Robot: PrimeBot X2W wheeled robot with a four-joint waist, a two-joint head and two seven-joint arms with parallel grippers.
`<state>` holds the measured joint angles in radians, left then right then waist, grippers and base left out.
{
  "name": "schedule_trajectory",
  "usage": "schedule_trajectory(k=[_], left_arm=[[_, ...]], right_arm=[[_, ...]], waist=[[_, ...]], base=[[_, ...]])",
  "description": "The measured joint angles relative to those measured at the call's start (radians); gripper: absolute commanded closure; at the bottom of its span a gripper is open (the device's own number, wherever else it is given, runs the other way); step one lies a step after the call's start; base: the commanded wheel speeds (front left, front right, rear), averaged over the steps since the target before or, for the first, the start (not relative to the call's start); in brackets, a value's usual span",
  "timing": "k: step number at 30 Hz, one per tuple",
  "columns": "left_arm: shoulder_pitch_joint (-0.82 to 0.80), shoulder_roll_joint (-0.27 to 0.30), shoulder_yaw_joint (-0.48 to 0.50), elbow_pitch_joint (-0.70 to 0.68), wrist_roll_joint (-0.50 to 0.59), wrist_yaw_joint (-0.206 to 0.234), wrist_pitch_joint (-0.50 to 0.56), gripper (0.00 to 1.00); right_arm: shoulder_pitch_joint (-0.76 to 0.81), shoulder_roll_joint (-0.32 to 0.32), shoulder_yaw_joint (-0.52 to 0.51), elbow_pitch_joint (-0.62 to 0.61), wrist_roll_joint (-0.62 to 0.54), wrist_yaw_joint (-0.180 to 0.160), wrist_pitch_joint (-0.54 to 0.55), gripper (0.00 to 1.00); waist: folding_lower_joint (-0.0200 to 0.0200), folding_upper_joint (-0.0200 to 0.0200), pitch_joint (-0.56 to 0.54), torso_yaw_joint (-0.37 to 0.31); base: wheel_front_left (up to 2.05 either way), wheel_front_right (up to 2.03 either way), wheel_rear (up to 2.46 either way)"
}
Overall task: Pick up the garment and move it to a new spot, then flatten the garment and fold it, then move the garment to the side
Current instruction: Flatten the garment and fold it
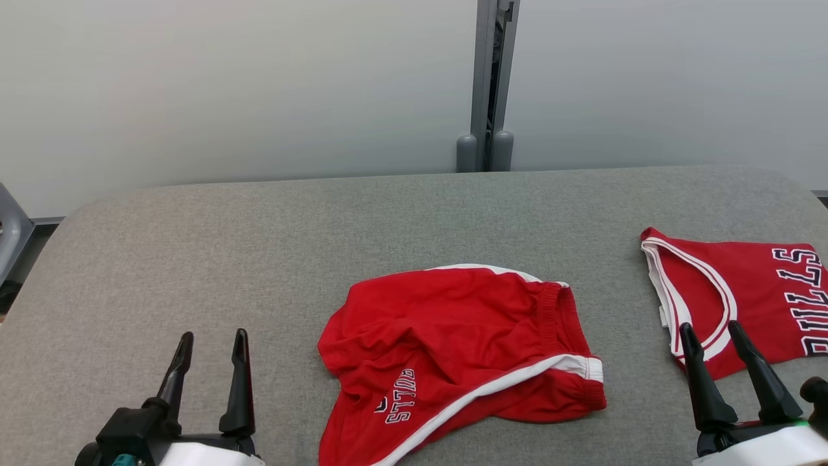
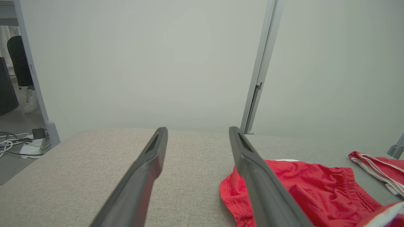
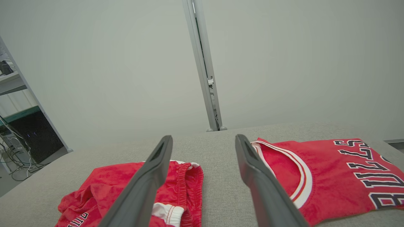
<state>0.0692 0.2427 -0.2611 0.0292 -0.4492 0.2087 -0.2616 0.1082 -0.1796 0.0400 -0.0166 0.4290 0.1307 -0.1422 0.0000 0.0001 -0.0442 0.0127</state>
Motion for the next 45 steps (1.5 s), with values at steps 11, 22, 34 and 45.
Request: schedule_trajectory(k=[11, 22, 34, 45], left_arm=[[0.002, -0.005, -0.068, 0.011, -0.113, -0.04, 0.268, 0.0], [0.047, 0.038, -0.165, 0.017, -0.181, -0.056, 0.583, 0.0], [0.011, 0.014, -0.252, 0.057, -0.214, -0.094, 0.719, 0.0], [-0.049, -0.019, -0.267, 0.148, -0.223, -0.13, 0.697, 1.0]], right_arm=[[-0.057, -0.035, 0.105, 0.077, 0.098, 0.0, 0.243, 0.0], [-0.118, -0.006, 0.121, 0.198, 0.154, 0.0, 0.462, 0.0], [-0.175, 0.021, 0.106, 0.215, 0.141, 0.0, 0.53, 0.0], [-0.202, 0.021, 0.13, 0.219, 0.151, 0.0, 0.547, 1.0]], waist=[[0.0, 0.0, 0.026, 0.022], [0.0, 0.0, 0.044, 0.052], [0.0, 0.0, 0.084, 0.079], [0.0, 0.0, 0.105, 0.068]], base=[[0.0, 0.0, 0.0], [0.0, 0.0, 0.0], [0.0, 0.0, 0.0], [0.0, 0.0, 0.0]])
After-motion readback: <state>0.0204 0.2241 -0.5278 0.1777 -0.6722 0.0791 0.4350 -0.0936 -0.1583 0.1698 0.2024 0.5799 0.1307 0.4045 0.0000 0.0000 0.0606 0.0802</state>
